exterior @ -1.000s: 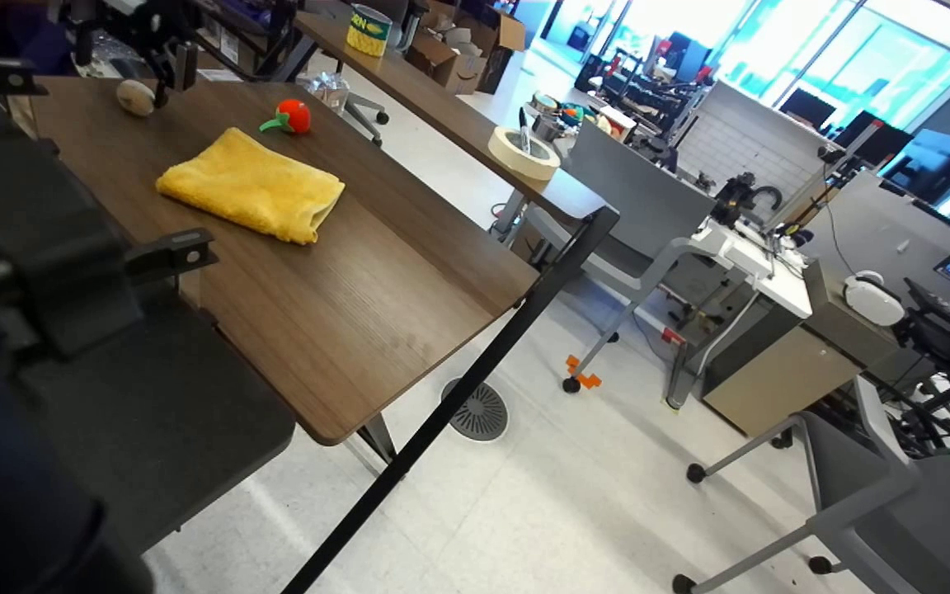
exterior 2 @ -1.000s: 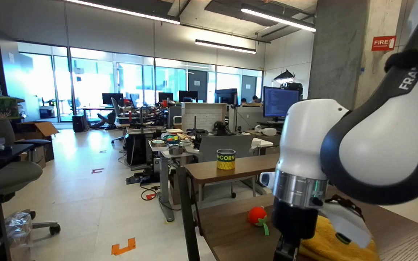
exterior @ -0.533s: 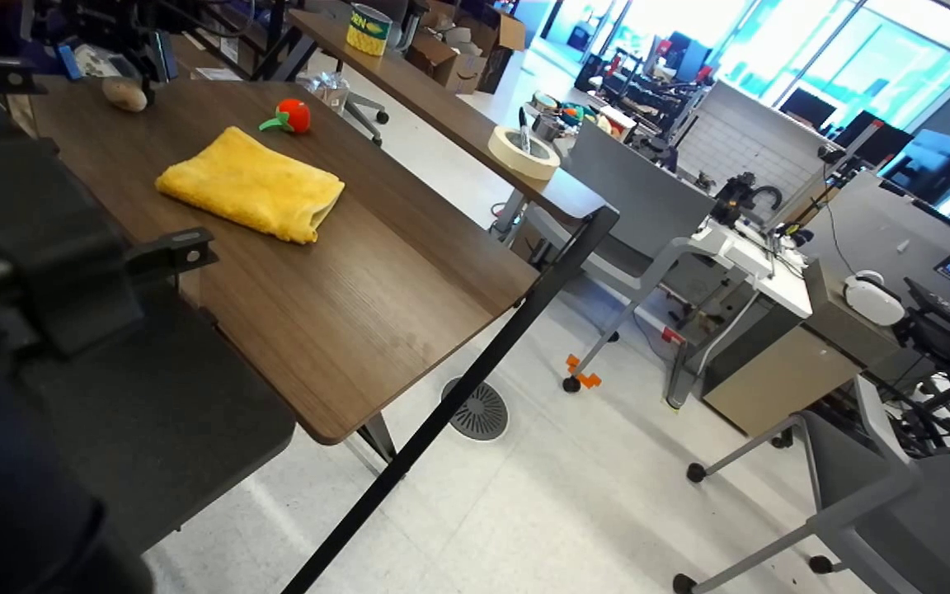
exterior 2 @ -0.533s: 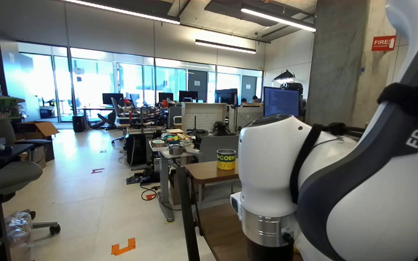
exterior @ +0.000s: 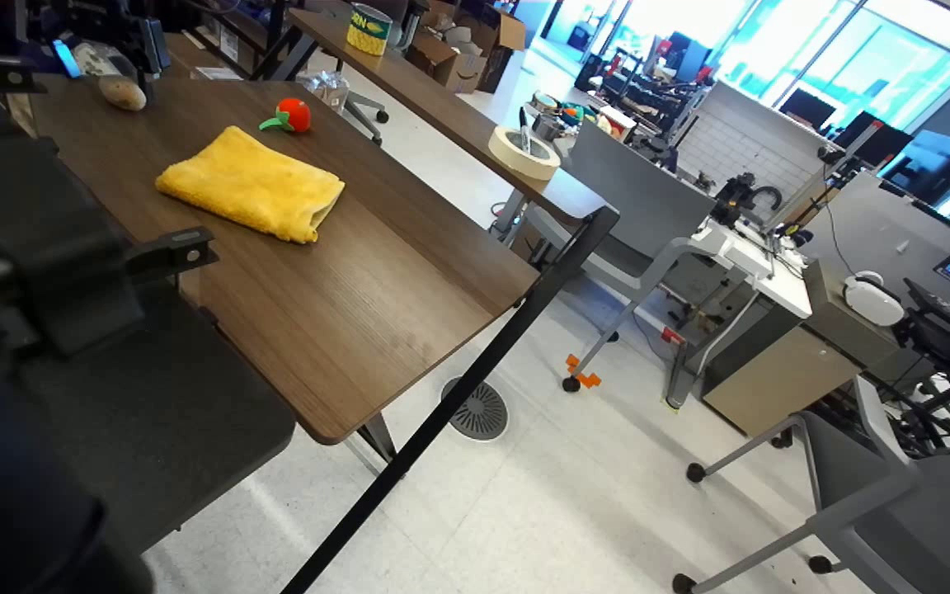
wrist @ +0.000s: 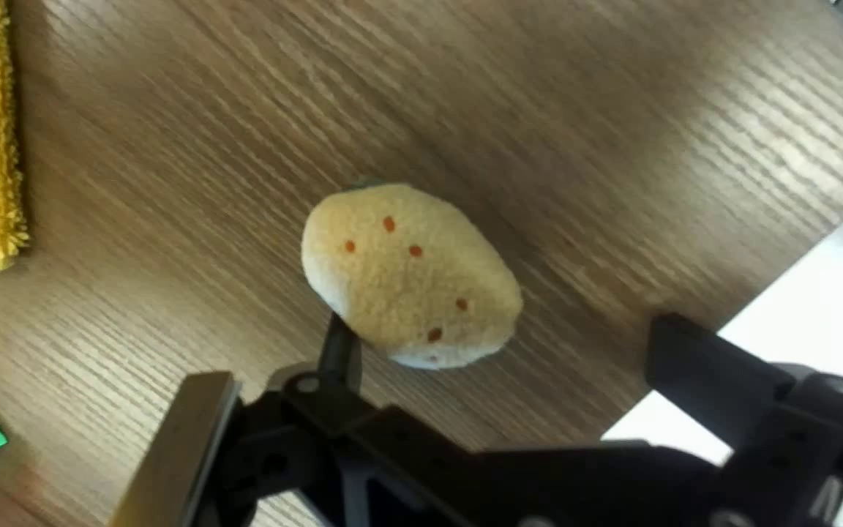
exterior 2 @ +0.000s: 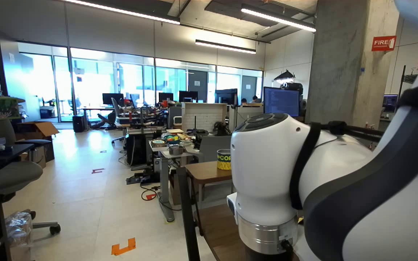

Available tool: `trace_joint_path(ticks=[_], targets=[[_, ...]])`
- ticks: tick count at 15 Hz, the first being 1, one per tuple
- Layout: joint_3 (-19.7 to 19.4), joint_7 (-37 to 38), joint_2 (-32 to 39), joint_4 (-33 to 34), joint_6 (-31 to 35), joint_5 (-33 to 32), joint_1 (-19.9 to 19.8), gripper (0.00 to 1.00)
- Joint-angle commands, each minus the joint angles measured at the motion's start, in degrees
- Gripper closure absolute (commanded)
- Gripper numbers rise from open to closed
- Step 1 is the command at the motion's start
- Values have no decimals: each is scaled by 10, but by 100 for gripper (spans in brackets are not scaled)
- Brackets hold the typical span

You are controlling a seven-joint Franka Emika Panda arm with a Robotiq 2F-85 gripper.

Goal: Wipe the right side of the table with the towel, move the rose to the left then move the potato to the right and wipe the left side of the table

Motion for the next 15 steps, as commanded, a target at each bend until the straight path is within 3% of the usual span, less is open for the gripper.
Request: trace_joint_path(ticks=[1, 7, 8, 10, 15], targets=[[10, -13, -47, -50, 25, 0, -27, 0], [59, -80, -65, -80, 41, 23, -130, 0], [71, -99, -56, -74, 39, 29, -150, 25], [99, -140, -44, -66, 31, 46, -189, 32], [155, -228, -28, -61, 25, 80, -254, 73]])
